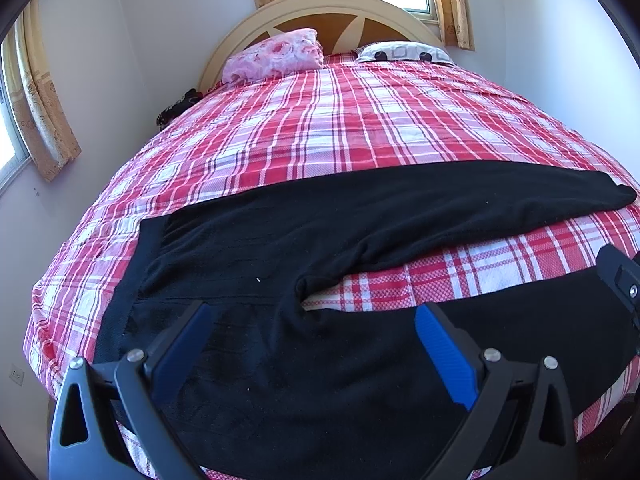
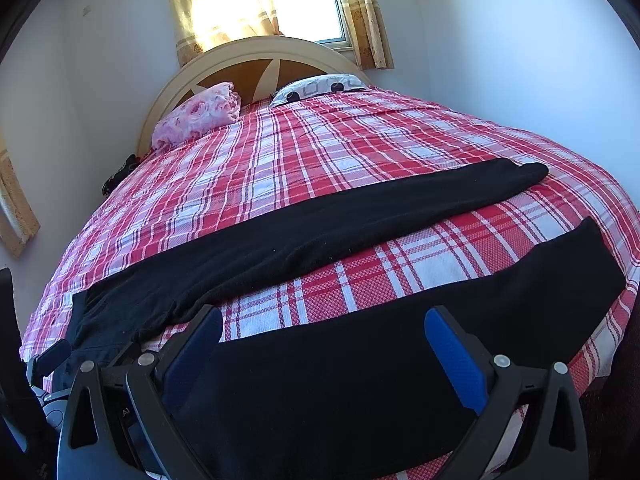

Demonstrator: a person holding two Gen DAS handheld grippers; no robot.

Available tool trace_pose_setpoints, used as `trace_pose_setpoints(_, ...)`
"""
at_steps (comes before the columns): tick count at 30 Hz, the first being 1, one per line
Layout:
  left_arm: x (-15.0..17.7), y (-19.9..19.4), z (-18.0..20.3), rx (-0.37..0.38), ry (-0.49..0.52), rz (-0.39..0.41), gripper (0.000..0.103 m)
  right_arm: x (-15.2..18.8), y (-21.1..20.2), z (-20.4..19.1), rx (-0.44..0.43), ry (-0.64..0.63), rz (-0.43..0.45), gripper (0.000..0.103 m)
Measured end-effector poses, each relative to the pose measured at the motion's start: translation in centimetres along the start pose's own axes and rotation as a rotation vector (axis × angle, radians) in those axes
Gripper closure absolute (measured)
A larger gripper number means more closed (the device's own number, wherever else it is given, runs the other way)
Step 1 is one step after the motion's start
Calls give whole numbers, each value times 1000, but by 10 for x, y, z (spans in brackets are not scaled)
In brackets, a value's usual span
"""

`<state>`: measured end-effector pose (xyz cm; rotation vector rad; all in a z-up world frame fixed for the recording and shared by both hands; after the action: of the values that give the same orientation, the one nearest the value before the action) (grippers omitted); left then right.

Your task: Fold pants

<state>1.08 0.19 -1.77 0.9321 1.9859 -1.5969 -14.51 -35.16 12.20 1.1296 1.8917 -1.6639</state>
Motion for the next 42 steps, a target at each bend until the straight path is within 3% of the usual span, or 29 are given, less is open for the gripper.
trace_pose_setpoints(42,1,-3,3,9,7,-10,0,3,-1,1,1,4,1,1)
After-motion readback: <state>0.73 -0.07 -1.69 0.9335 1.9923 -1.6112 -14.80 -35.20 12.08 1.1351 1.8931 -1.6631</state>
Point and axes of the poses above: each gripper's, at about its wrist camera, not at the fingertips, and y roughly the way its jaws point, z to its right, x to its underside, the point moved 2 cm from there along y, roughly the way its jaws point, and after that the axes turned 8 degrees about -x, right-handed, at the moved point
